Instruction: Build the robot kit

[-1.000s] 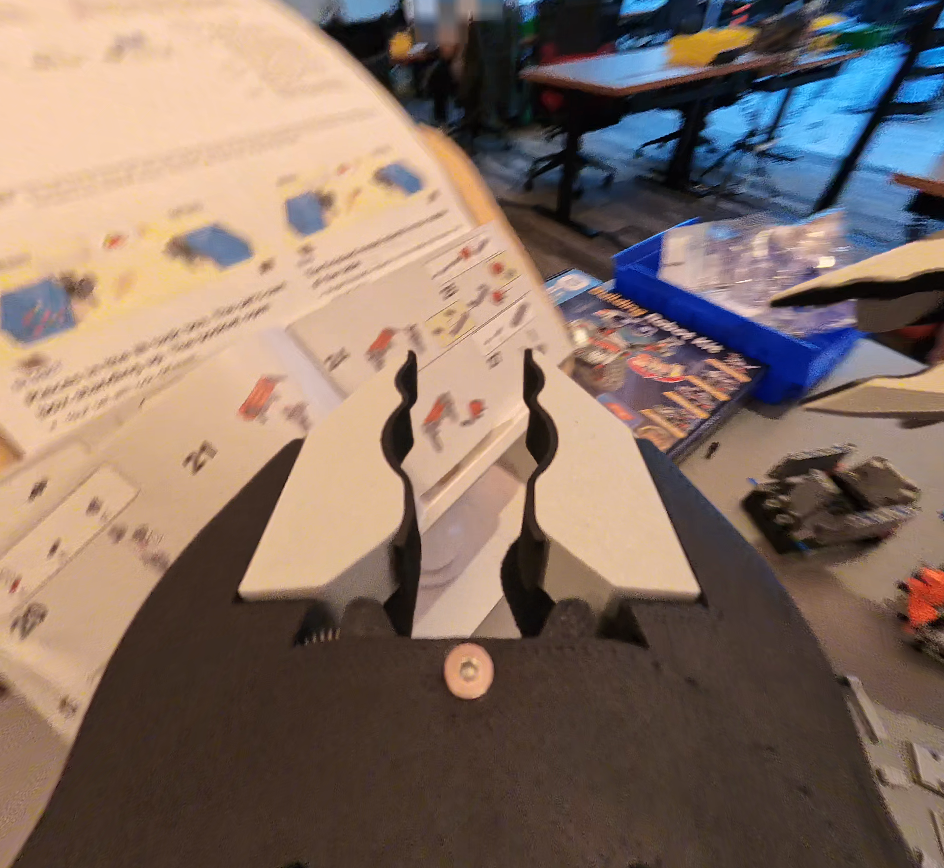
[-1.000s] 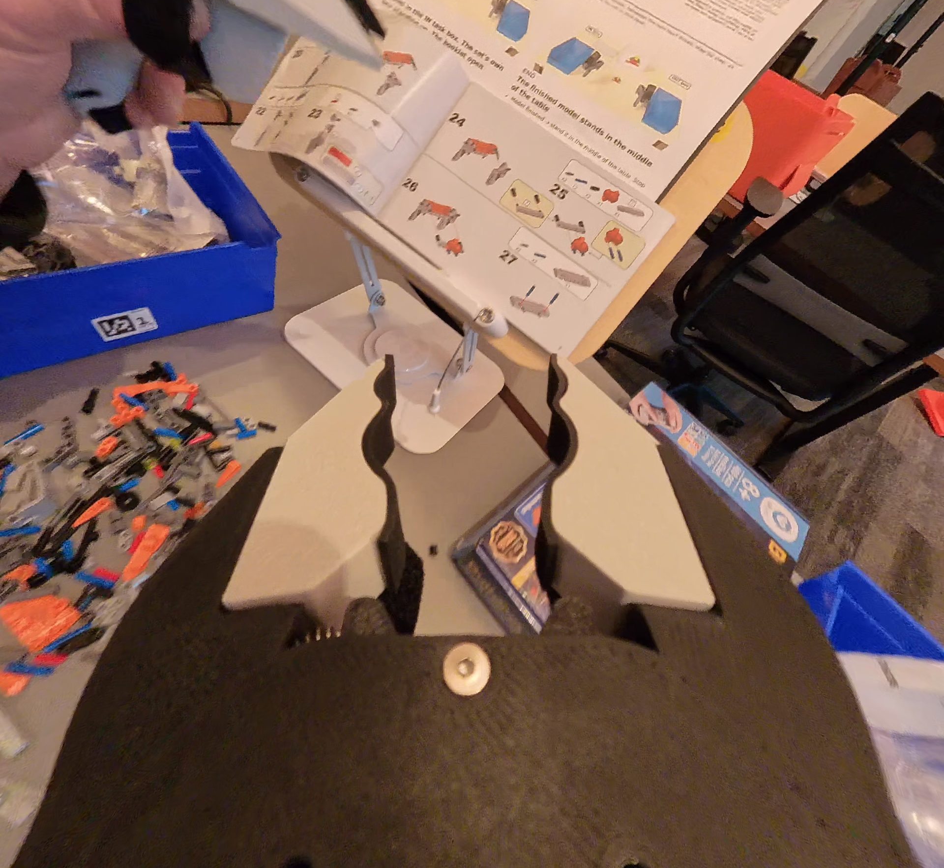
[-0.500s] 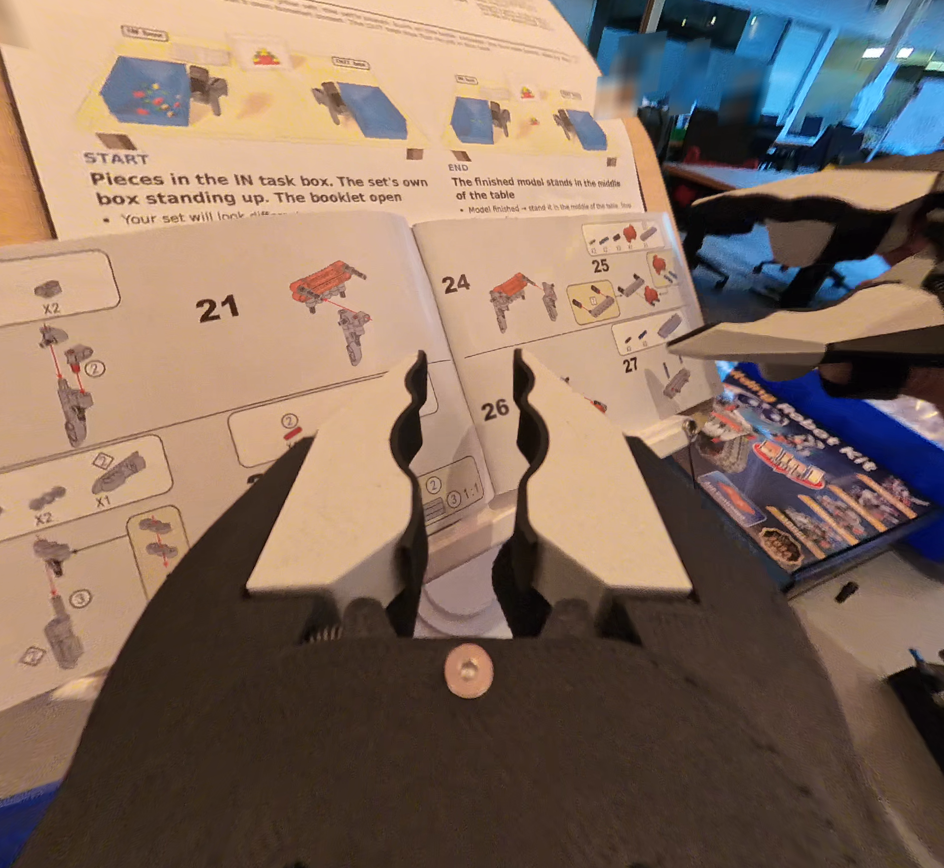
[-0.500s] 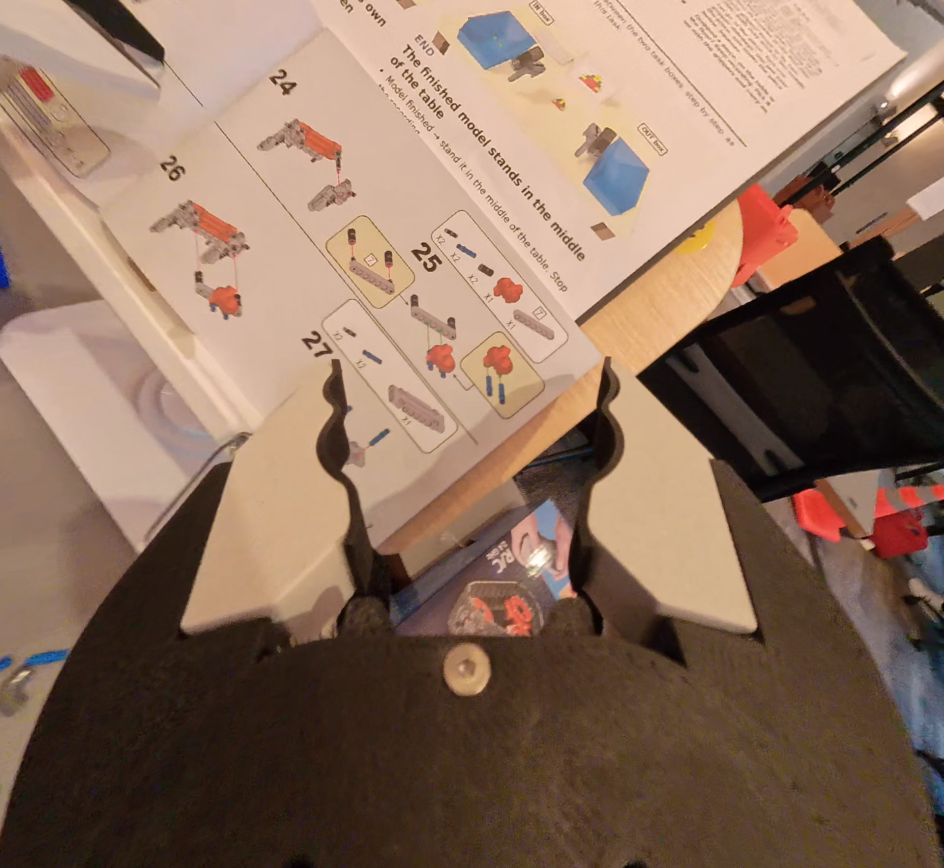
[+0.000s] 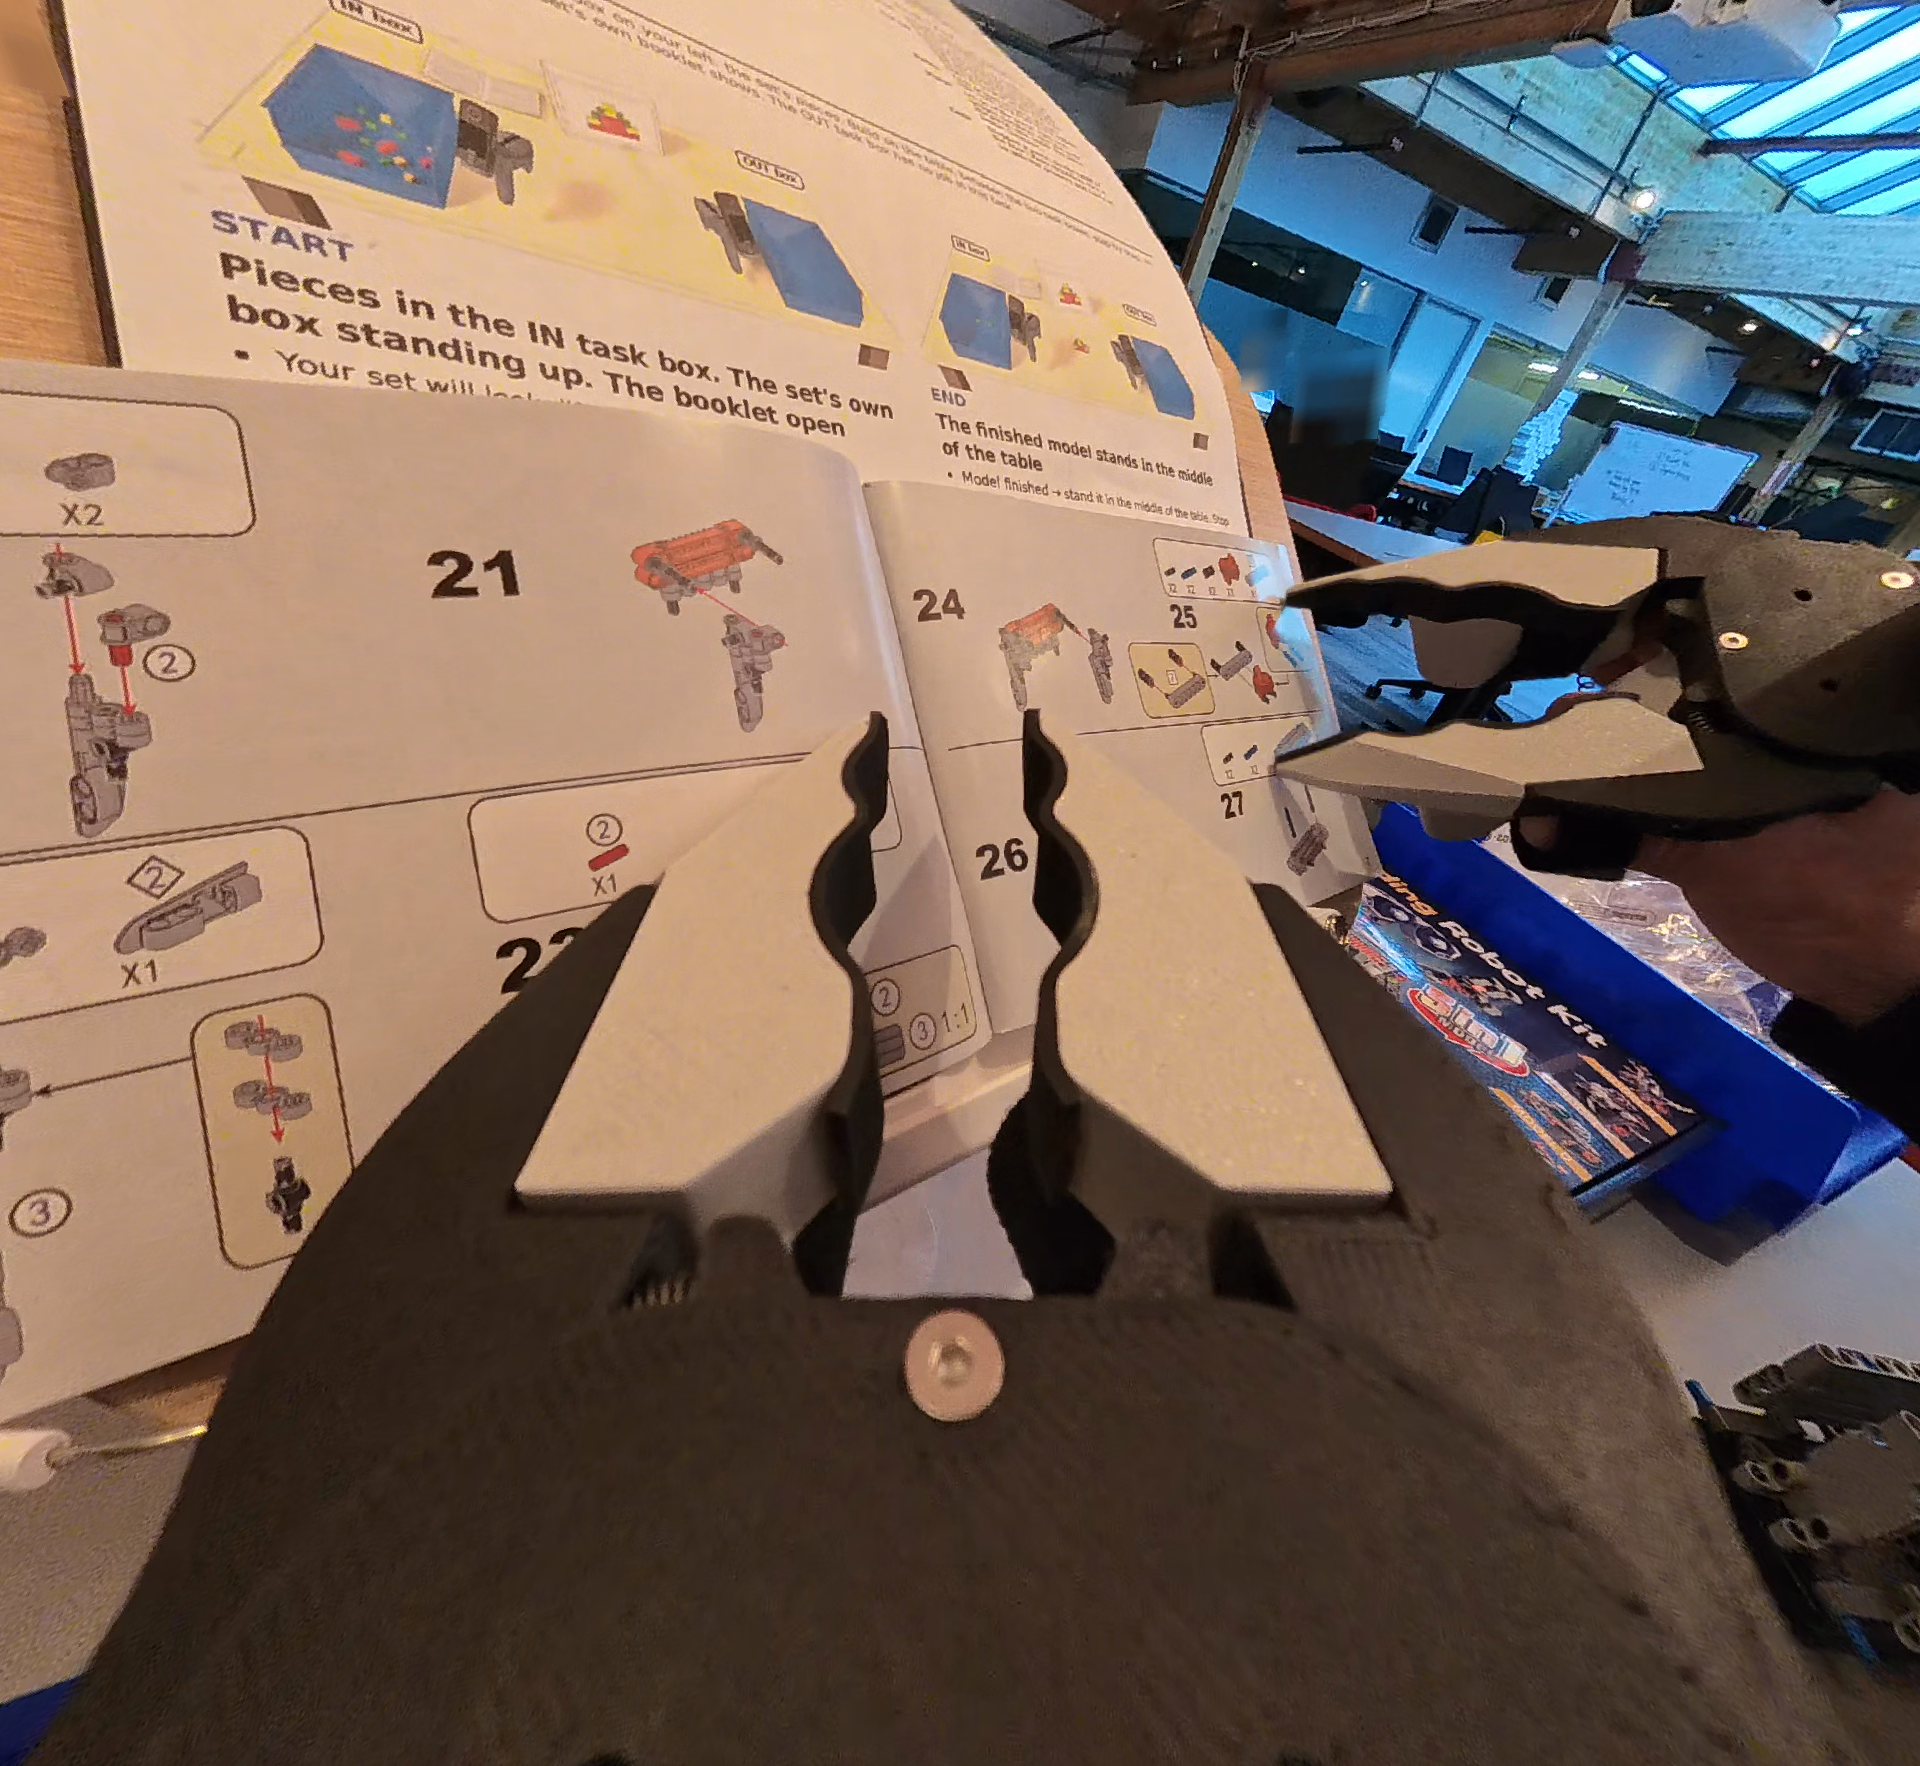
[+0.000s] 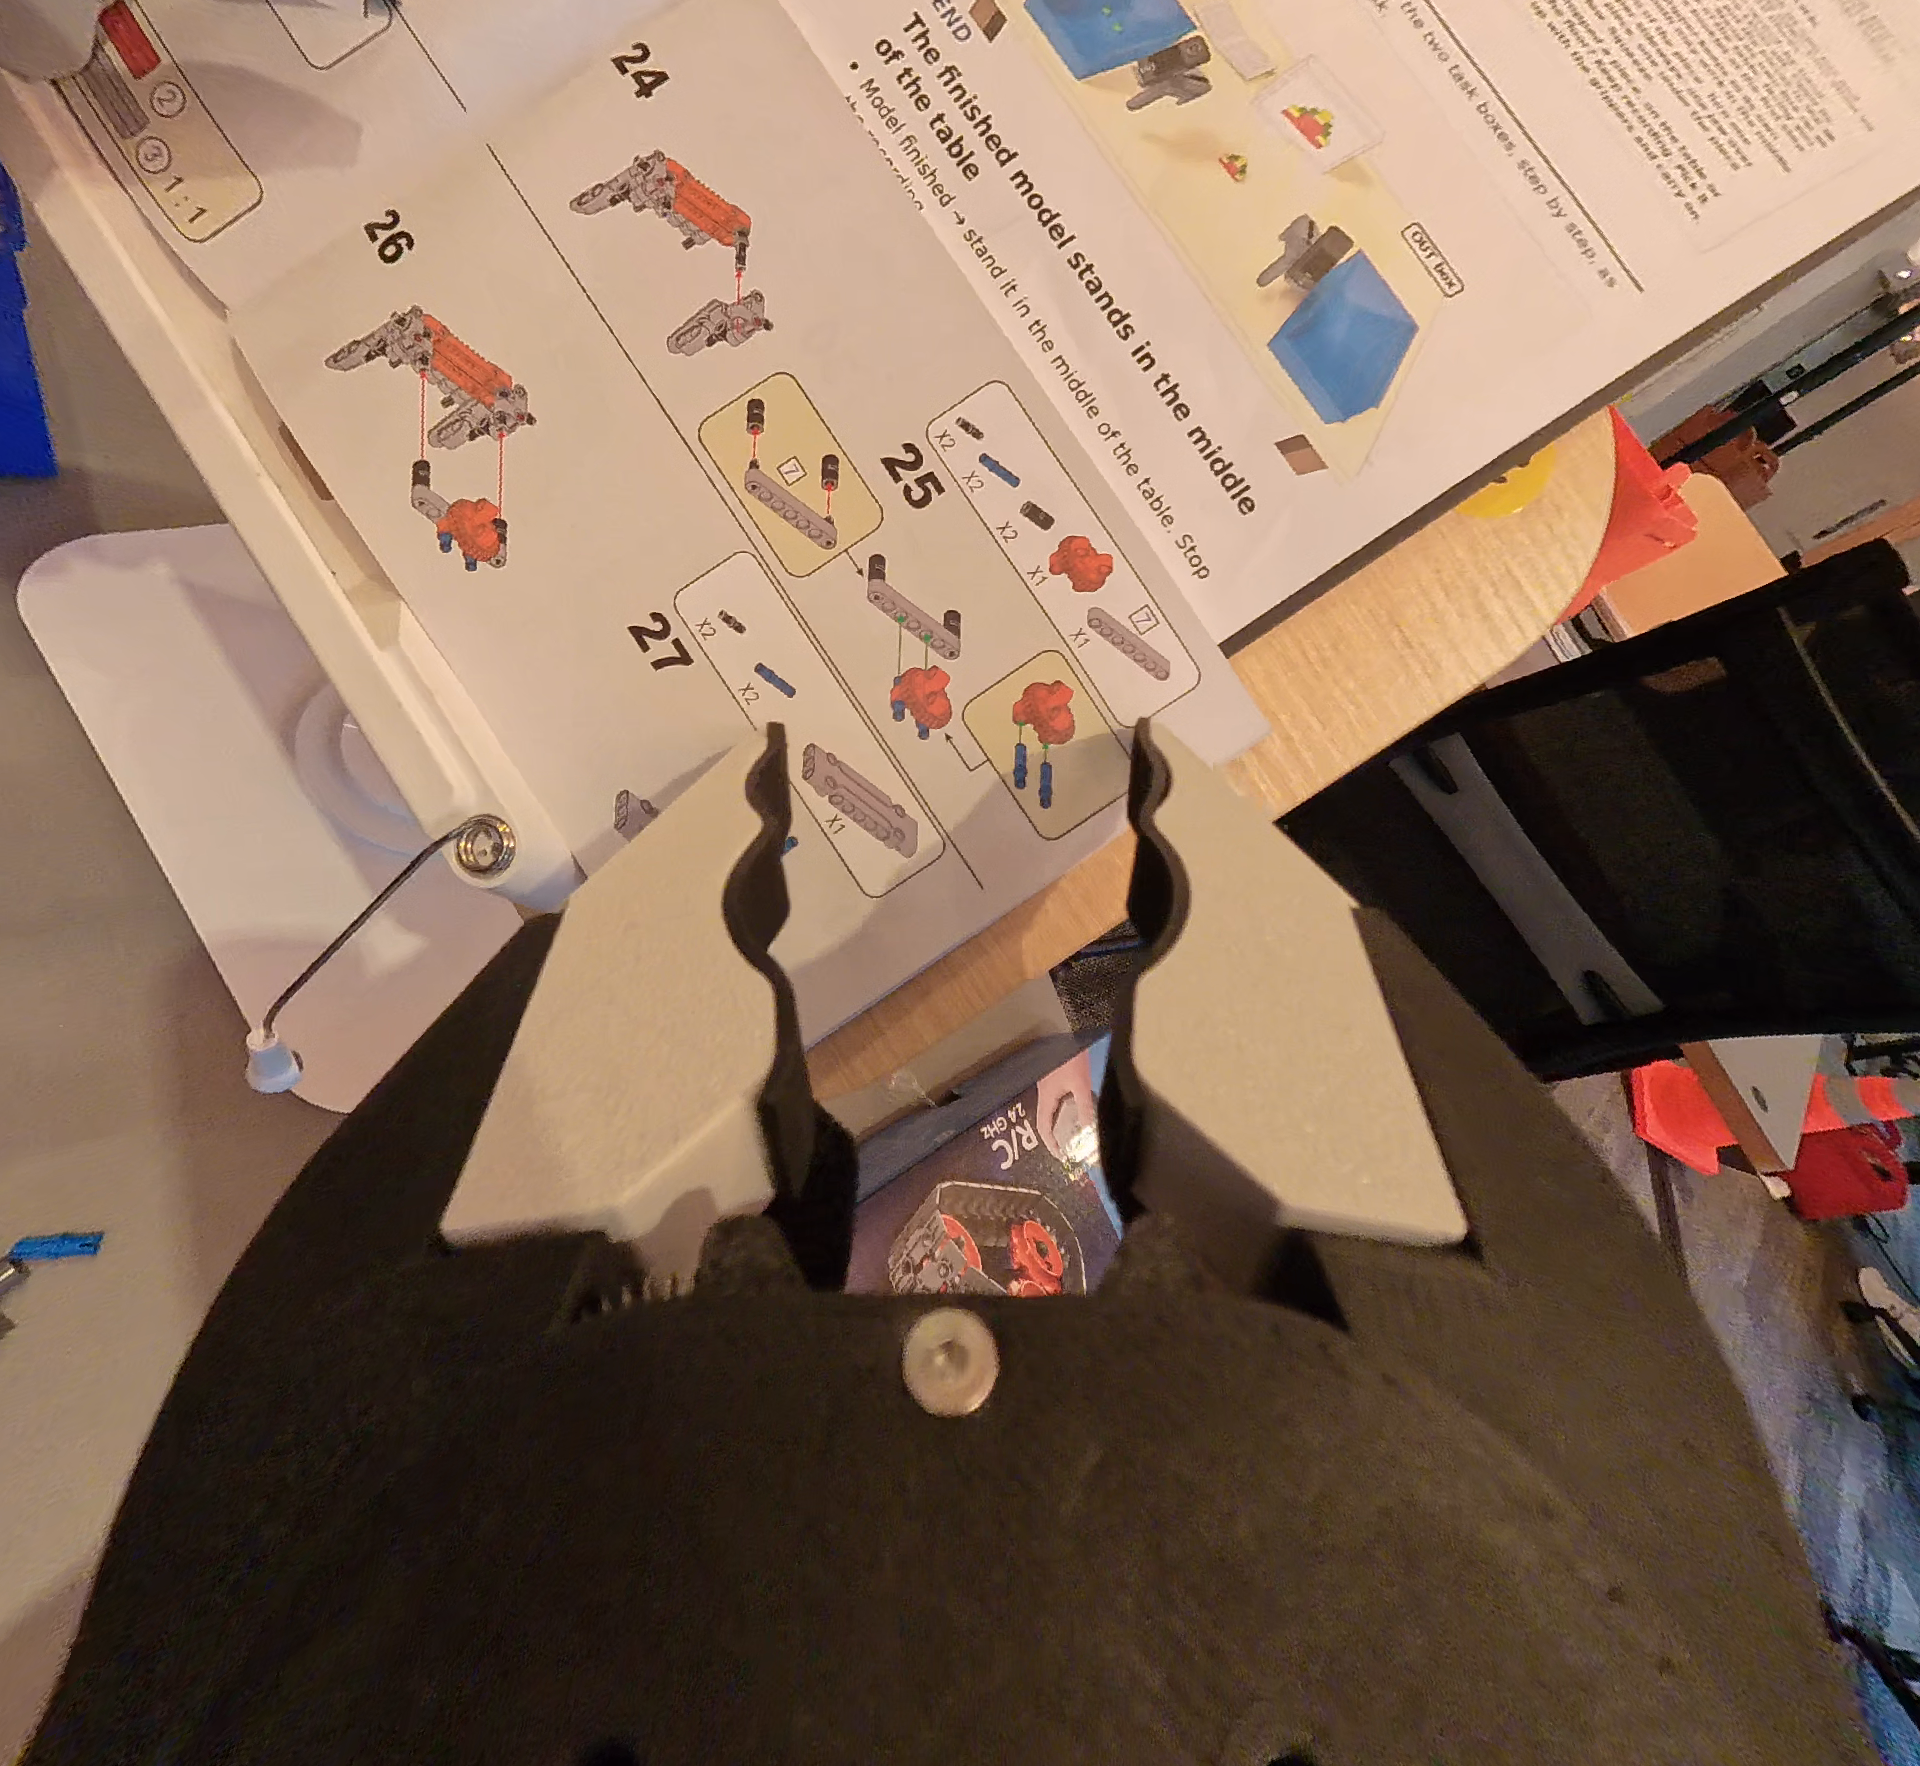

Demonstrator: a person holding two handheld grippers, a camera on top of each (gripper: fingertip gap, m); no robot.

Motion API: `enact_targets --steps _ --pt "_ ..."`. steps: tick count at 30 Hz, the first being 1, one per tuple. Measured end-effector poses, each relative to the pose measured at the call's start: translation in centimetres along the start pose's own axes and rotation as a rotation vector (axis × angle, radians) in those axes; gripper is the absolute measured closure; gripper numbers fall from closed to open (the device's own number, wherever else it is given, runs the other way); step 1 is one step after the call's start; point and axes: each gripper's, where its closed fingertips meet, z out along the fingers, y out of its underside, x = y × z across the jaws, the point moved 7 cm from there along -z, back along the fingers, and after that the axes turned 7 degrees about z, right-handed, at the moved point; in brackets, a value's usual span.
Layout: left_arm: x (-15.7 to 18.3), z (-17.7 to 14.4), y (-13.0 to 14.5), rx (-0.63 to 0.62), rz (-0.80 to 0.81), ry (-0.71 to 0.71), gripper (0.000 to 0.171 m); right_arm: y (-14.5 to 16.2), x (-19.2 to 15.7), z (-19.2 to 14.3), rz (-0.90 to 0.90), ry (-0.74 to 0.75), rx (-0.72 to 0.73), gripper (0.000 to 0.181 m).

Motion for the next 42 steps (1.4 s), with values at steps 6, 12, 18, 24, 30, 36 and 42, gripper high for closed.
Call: enact_targets --steps 6,12,18,24,30,36,42 --pt "0.1 0.1 0.0 0.002 -0.004 0.007 0.147 -0.2 -0.2 0.1 -0.008 -0.001 -0.014 0.132" --pt "0.1 0.1 0.0 0.0 -0.006 0.014 0.148 -0.5 -0.4 0.0 -0.005 -0.018 -0.028 0.149" --pt "0.1 0.2 0.0 0.001 -0.006 0.02 0.149 -0.8 0.6 0.5 0.01 0.015 -0.021 0.111" --pt "0.1 0.2 0.0 0.002 -0.013 0.023 0.15 -1.0 1.3 0.7 0.028 0.021 -0.021 0.097" --pt "0.1 0.2 0.0 0.002 -0.014 0.023 0.15 -1.1 1.3 0.7 0.014 0.018 -0.036 0.103" --pt "0.1 0.2 0.0 0.002 -0.012 0.022 0.15 -1.1 1.2 0.7 0.006 0.02 -0.034 0.105" --pt "0.1 0.2 0.0 0.002 -0.012 0.023 0.15 -1.3 0.6 0.5 -0.044 0.022 -0.049 0.125"
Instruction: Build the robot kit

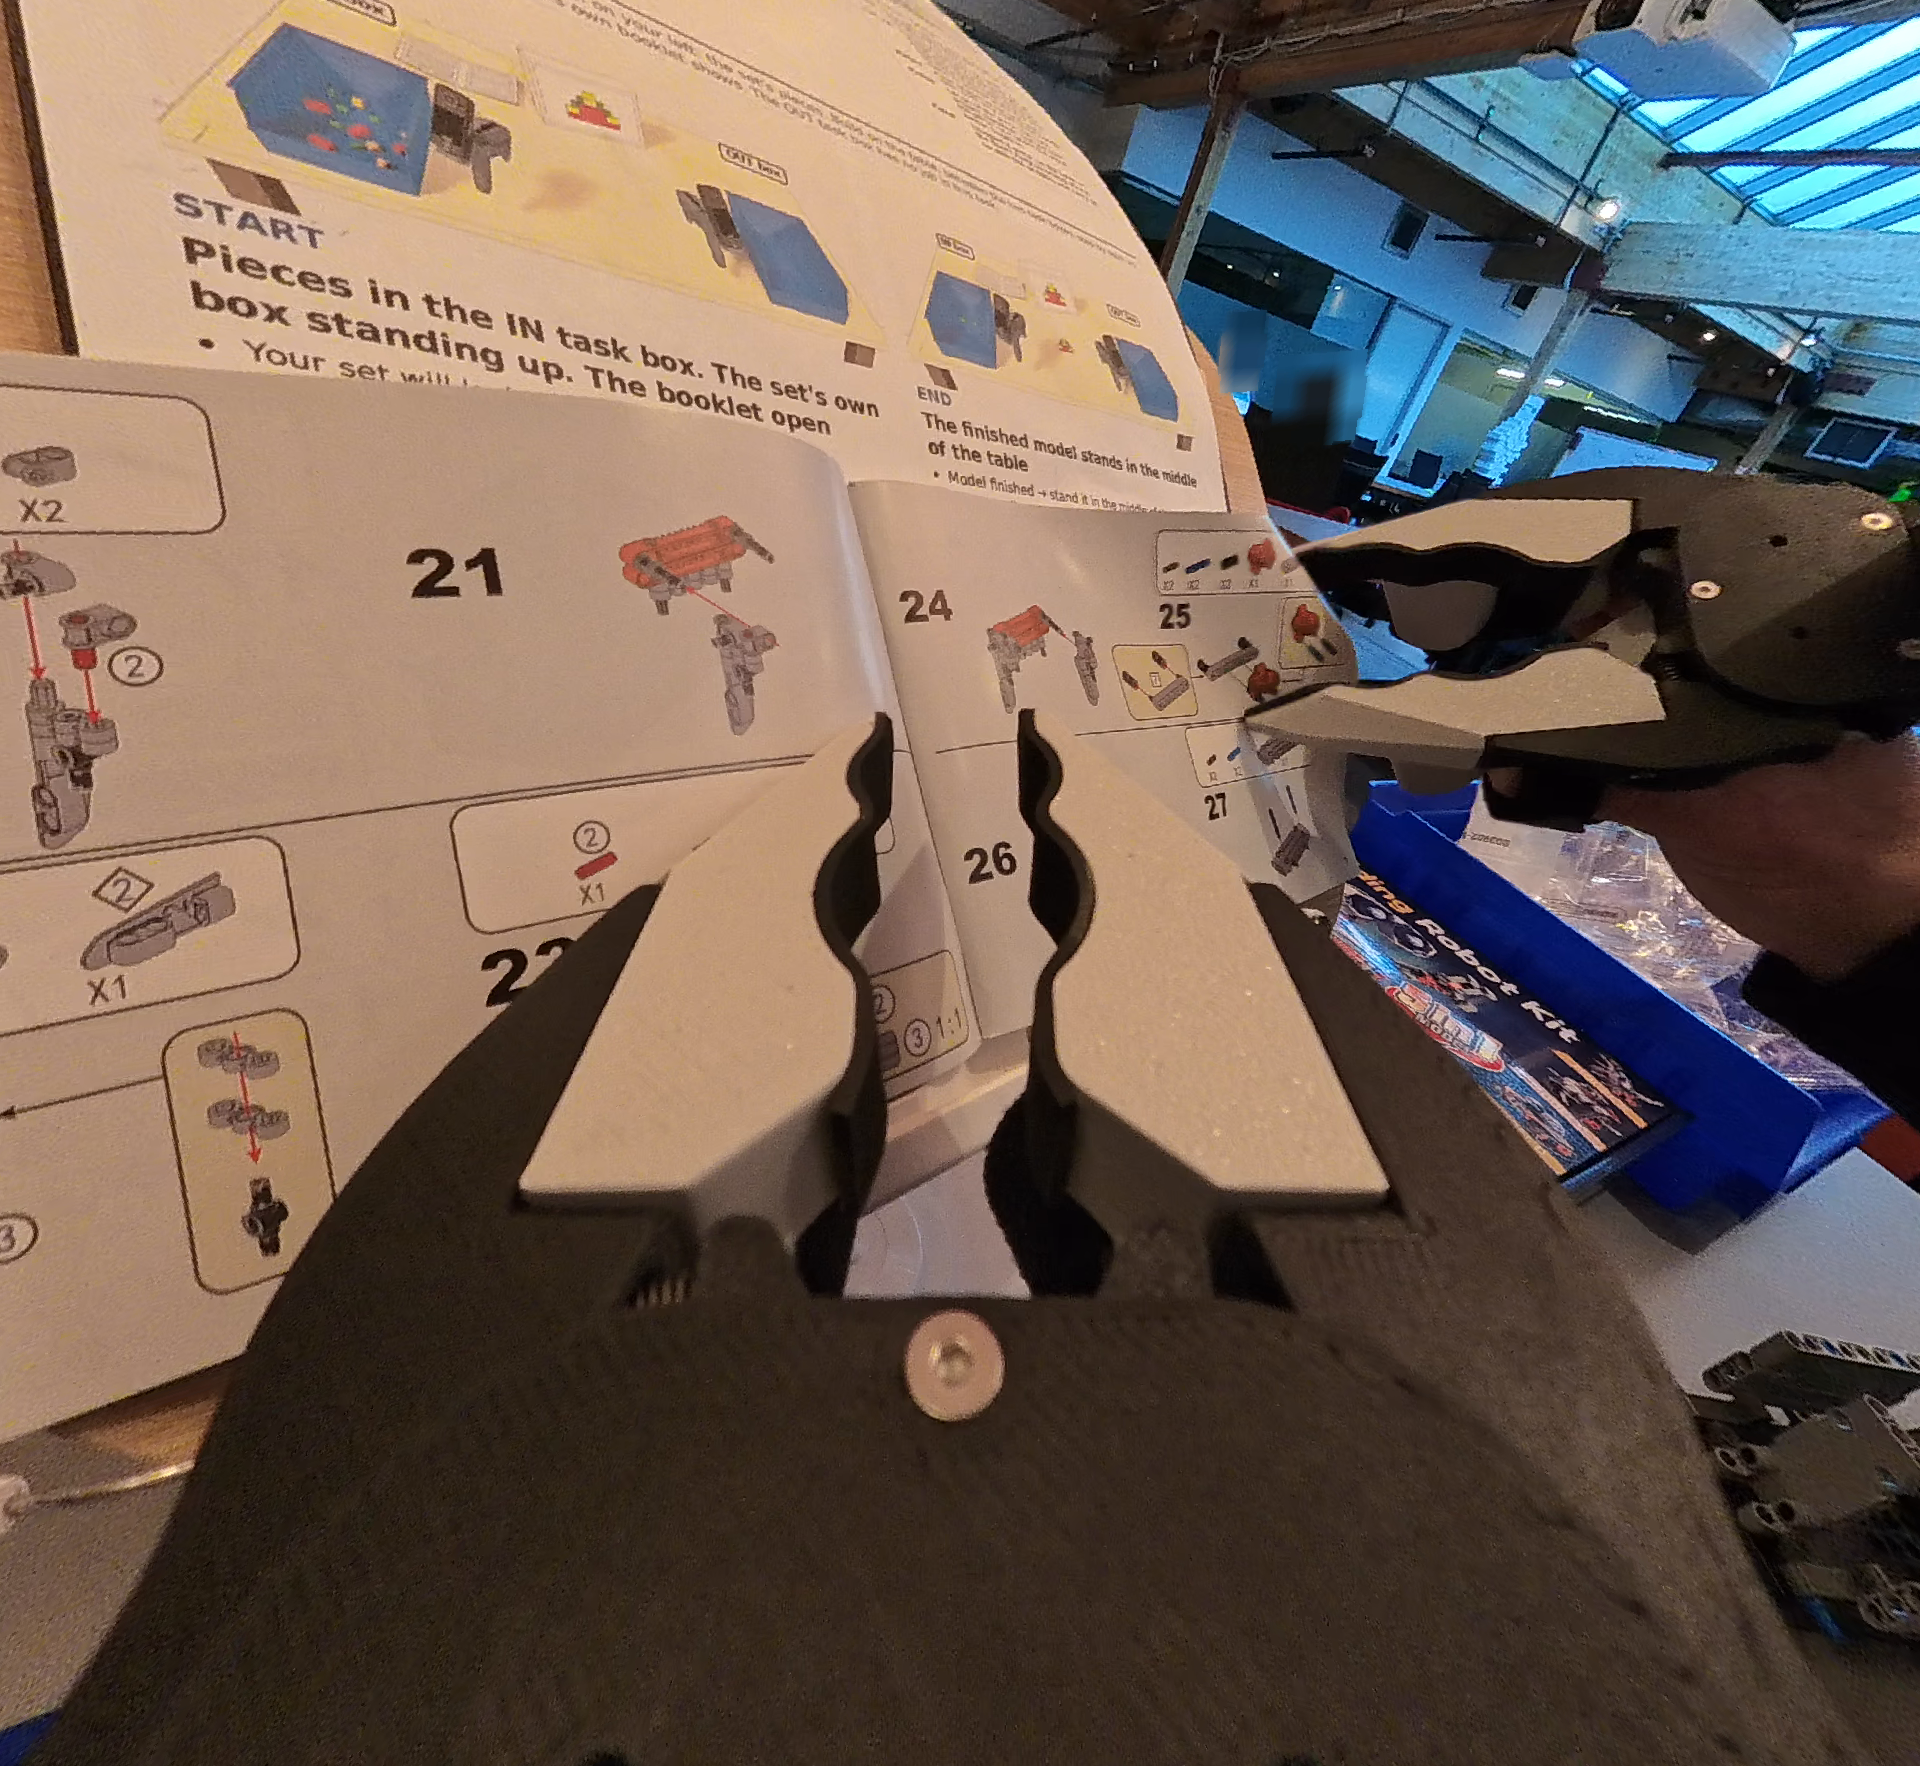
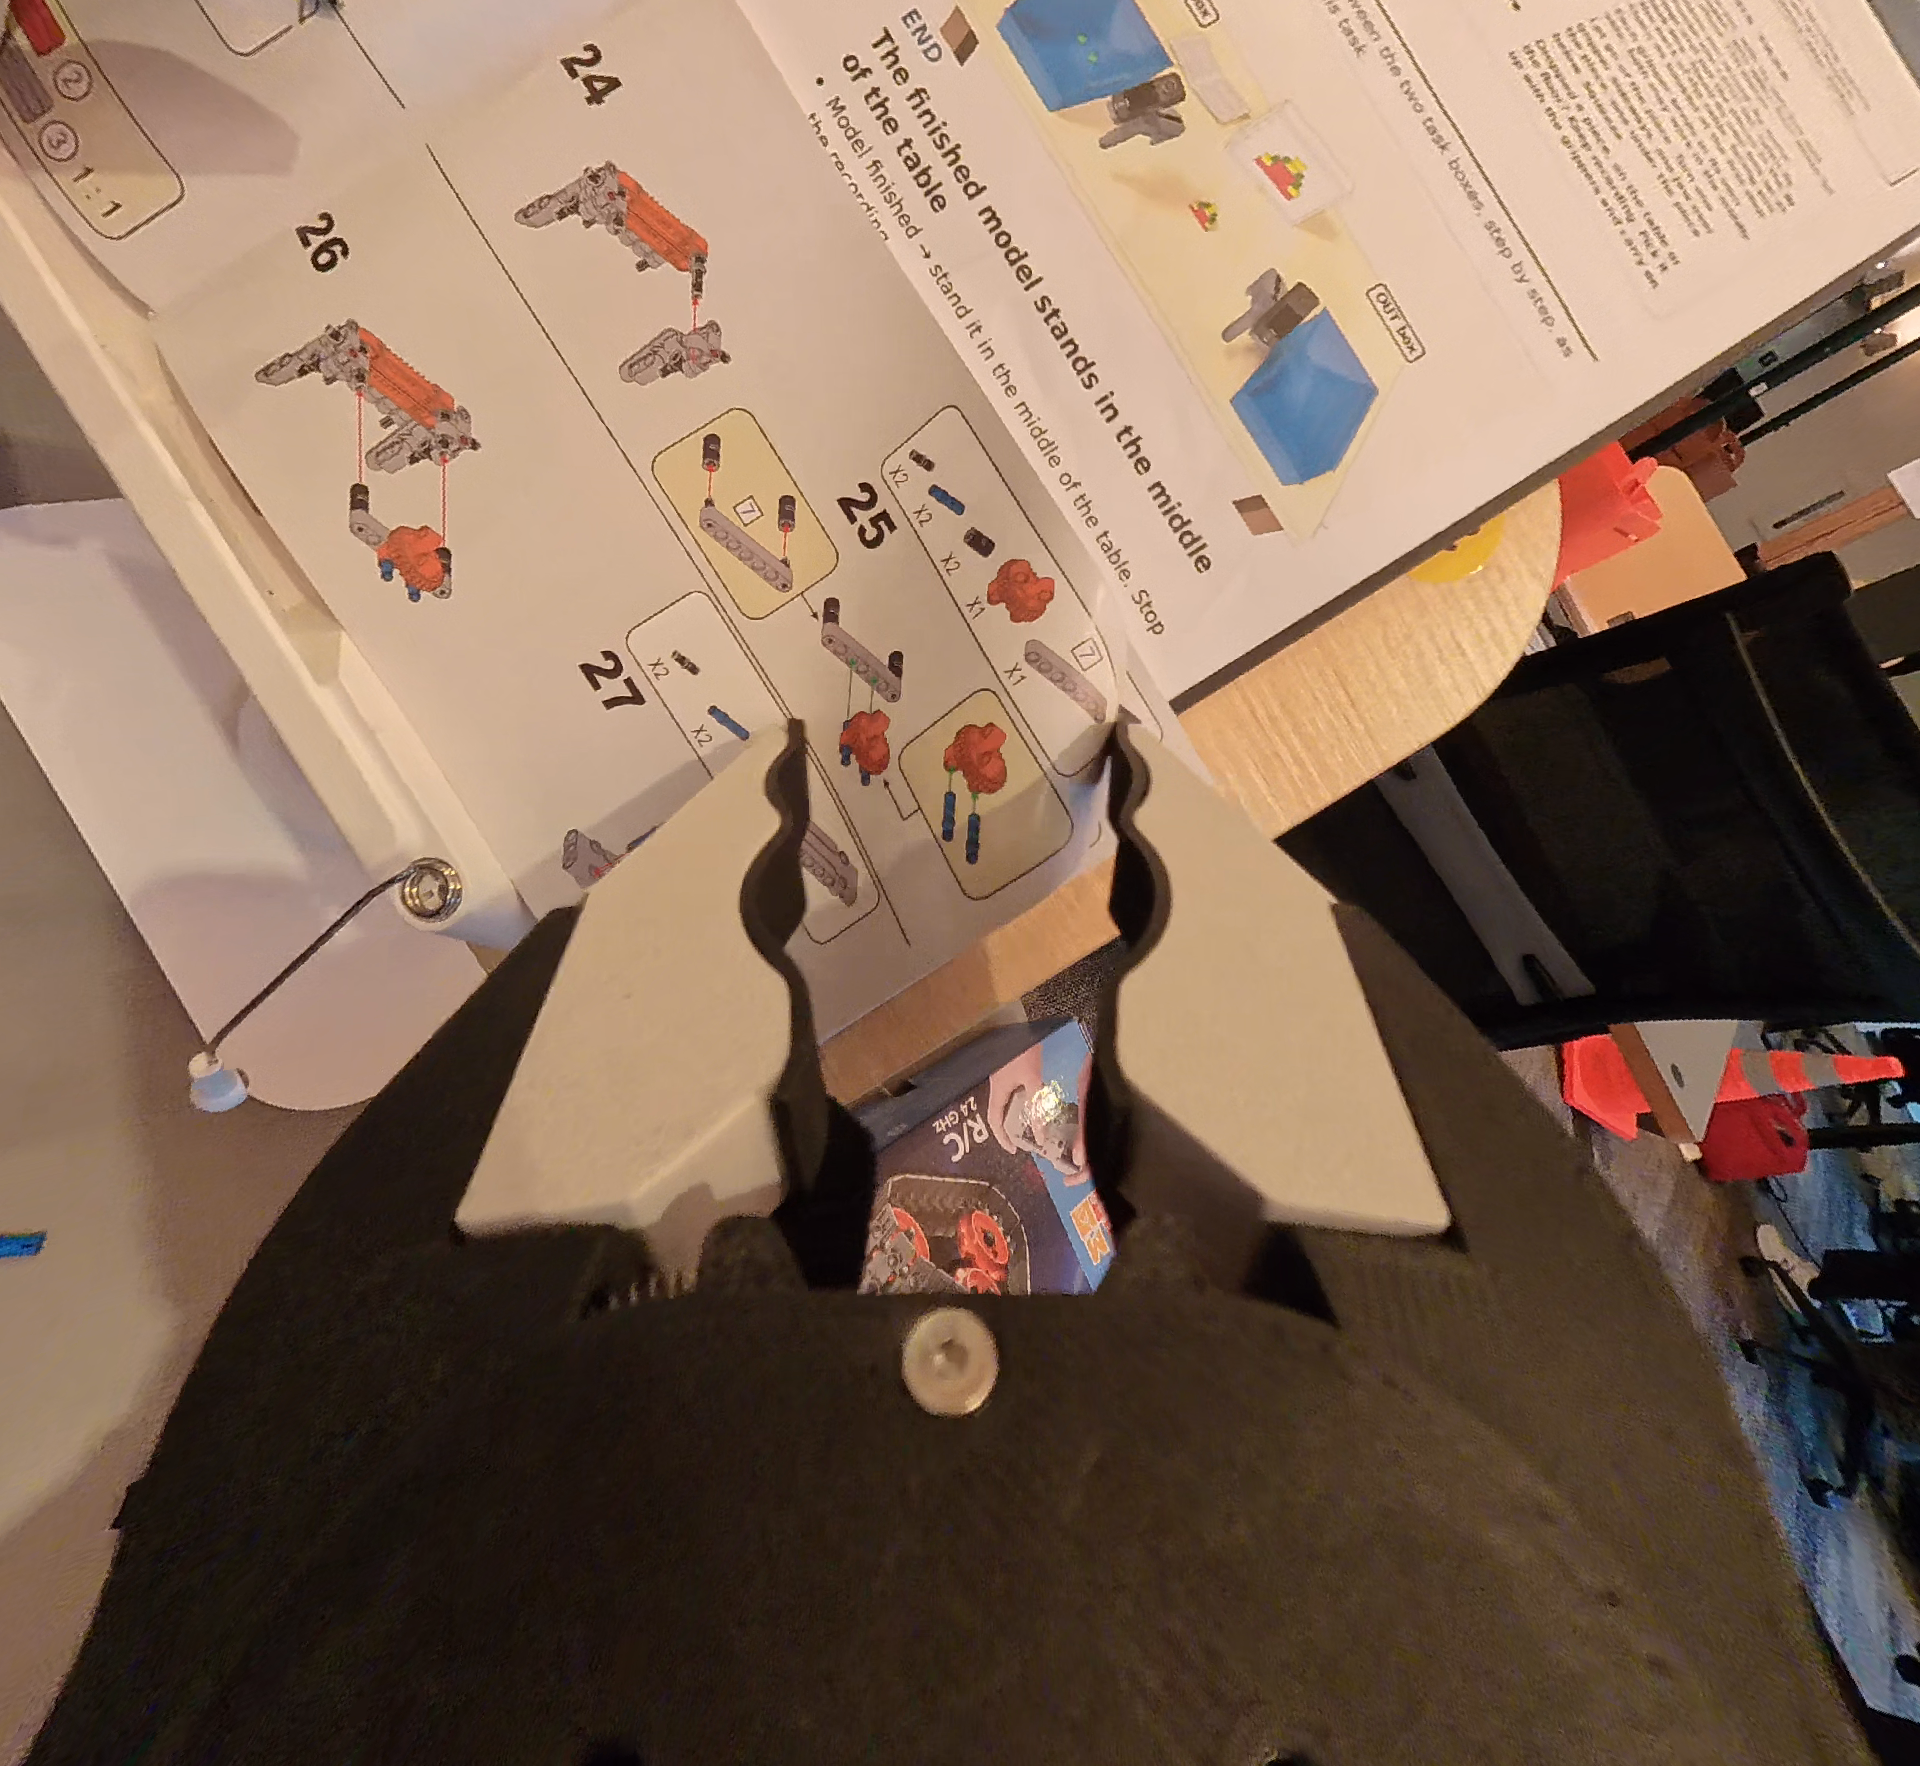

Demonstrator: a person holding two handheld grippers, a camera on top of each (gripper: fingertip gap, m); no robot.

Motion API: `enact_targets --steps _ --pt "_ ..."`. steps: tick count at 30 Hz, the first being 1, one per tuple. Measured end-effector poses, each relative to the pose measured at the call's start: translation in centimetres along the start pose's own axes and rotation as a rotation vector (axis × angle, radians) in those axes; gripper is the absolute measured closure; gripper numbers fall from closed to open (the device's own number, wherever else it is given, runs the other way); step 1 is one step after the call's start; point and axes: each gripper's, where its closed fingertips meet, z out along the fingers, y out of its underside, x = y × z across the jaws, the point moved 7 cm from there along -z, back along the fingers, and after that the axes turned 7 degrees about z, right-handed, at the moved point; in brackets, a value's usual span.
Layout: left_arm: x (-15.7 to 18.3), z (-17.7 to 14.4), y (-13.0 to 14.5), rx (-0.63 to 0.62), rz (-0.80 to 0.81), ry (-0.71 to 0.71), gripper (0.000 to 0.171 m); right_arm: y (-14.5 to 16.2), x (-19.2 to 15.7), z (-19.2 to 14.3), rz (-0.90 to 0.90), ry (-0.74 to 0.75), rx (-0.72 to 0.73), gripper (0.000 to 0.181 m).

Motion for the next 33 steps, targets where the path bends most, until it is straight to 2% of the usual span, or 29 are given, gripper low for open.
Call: enact_targets --steps 5,7,11,15,21,24,27,30,33 --pt "-0.1 0.0 0.0 0.001 -0.004 0.003 0.15 -0.3 -0.6 -0.7 0.022 -0.051 0.001 0.142" --pt "-0.1 -0.1 0.0 0.0 -0.006 0.005 0.15 -0.6 -0.8 -1.3 0.068 -0.089 0.013 0.142" --pt "0.0 -0.1 0.0 -0.002 -0.01 0.008 0.148 -1.0 -1.5 -2.0 0.245 -0.249 0.029 0.125" --pt "0.3 -0.3 -0.5 0.005 0.011 0.001 0.143 -0.9 -2.4 -2.7 0.374 -0.391 0.054 0.124" --pt "2.4 -0.7 -1.8 0.021 0.118 0.03 0.138 -1.2 -3.0 -4.2 0.549 -0.562 0.168 0.117" --pt "4.4 -0.6 -2.4 0.031 0.166 0.119 0.138 -1.0 -3.8 -4.1 0.574 -0.608 0.172 0.118" --pt "6.2 0.2 -1.9 -0.036 0.155 0.23 0.136 -1.1 -4.7 -4.2 0.577 -0.666 0.206 0.116" --pt "7.9 0.8 -1.5 -0.06 0.086 0.395 0.134 -1.7 -6.2 -4.7 0.511 -0.704 0.24 0.114" --pt "8.6 0.6 -1.8 -0.014 0.004 0.527 0.13 -2.5 -7.7 -5.2 0.453 -0.736 0.263 0.108"
